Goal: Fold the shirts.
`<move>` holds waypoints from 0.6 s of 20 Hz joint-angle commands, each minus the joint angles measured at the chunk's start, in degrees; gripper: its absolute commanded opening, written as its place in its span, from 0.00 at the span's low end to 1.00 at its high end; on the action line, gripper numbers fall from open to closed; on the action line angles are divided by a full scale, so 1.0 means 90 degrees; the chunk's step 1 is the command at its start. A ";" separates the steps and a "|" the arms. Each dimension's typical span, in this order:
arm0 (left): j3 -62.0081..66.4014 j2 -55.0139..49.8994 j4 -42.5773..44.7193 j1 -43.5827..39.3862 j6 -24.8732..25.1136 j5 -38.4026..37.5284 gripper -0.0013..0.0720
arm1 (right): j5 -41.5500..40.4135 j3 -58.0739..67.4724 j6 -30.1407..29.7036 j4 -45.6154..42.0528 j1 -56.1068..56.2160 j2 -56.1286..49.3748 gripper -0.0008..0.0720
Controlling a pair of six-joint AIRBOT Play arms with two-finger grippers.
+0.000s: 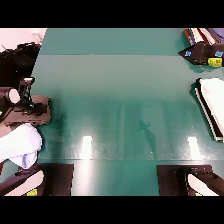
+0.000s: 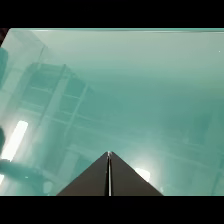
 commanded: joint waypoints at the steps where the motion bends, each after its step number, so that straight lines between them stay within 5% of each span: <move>1: -0.0153 -0.0002 0.0022 0.0032 -0.0070 0.0146 0.36 | -0.0005 0.0007 0.0000 0.0000 0.0005 0.0002 0.03; 2: -0.0136 -0.0002 0.0022 0.0032 -0.0083 0.0129 0.34 | -0.0005 0.0007 0.0002 0.0000 0.0005 0.0002 0.03; 3: -0.0056 0.0010 0.0019 0.0032 -0.0078 0.0073 0.05 | -0.0005 0.0007 0.0002 0.0002 0.0005 0.0002 0.03; 12: 0.3893 0.1224 -0.0316 -0.0408 0.0041 -0.1343 0.05 | -0.1056 0.0012 0.0002 0.0005 0.0002 0.0556 0.03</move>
